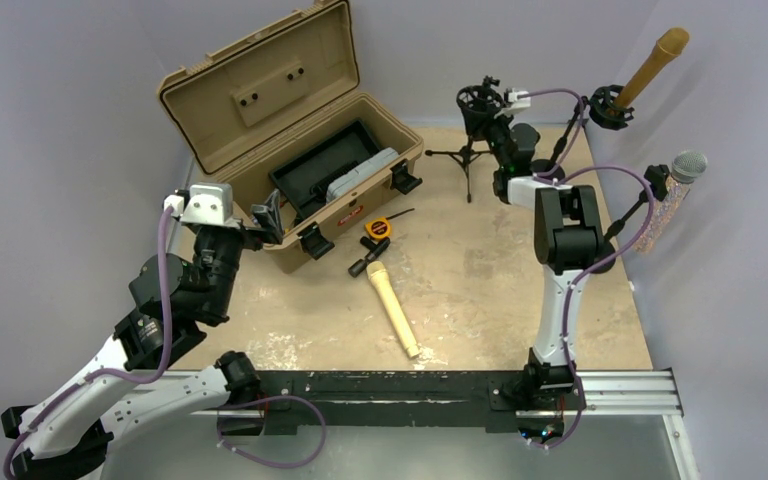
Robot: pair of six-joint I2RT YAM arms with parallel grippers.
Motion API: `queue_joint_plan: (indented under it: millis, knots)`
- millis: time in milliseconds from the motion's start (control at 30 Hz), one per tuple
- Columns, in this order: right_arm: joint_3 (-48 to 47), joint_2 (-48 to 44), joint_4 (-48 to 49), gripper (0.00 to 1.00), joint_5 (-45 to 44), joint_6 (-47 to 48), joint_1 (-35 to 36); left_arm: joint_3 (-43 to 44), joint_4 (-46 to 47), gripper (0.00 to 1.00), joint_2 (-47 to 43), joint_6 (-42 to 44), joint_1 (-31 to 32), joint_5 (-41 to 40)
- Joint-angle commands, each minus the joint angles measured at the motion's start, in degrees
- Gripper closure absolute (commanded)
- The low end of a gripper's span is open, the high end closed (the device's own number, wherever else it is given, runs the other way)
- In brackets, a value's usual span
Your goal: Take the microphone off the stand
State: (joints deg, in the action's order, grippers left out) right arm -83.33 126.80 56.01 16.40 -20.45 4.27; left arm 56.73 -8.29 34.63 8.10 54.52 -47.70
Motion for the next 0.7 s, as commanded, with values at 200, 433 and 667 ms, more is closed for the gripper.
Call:
queue_joint_plan:
  millis: [200, 433, 667]
  knots:
    - [12.06, -12.23, -2.73, 1.00, -18.43, -3.60, 1.56, 1.97, 0.23, 0.12, 0.61, -1.13, 0.56, 1.10]
    - [19.39, -20.39, -14.66, 1.00, -52.15, -13.37, 12.87, 2.11, -0.28, 0.12, 1.43, -1.82, 1.00, 1.60]
    - [18.88, -20.32, -31.76, 1.00, -68.97, -27.21, 20.59, 2.08, -0.32, 0.12, 2.26, -1.70, 1.24, 1.40]
